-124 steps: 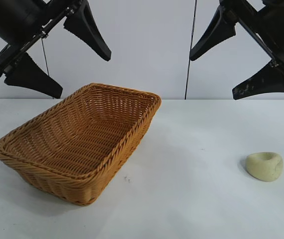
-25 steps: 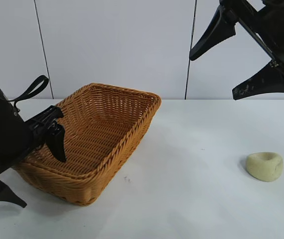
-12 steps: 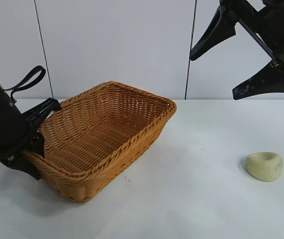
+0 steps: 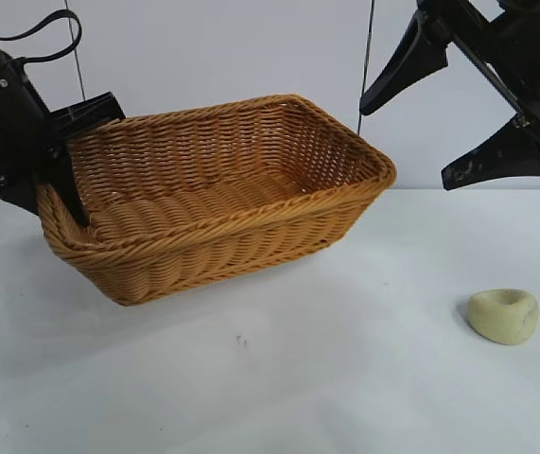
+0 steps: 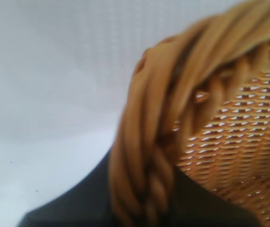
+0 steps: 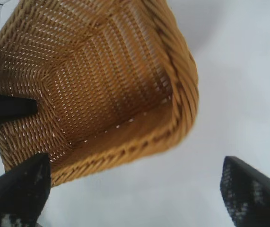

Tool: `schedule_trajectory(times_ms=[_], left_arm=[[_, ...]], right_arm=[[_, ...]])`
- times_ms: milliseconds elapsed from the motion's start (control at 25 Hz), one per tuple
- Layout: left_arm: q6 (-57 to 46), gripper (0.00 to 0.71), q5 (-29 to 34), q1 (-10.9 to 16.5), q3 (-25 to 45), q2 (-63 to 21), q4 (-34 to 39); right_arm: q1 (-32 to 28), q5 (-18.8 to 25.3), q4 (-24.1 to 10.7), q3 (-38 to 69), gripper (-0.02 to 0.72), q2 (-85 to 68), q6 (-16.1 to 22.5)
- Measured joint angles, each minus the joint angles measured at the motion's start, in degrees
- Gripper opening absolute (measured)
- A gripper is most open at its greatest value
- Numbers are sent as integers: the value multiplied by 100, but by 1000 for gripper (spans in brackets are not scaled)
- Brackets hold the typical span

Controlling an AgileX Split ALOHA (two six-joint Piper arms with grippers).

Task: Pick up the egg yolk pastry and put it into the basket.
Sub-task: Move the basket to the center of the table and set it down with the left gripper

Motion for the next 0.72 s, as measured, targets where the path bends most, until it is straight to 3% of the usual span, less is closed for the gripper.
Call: schedule_trajectory(times_ms=[240,720], left_arm=[[262,85,54,-323,-76,196,-14],[498,85,-158,-278,-71,862,56]], right_arm=[[0,0,0,0,695,0,0],[0,0,0,0,695,0,0]])
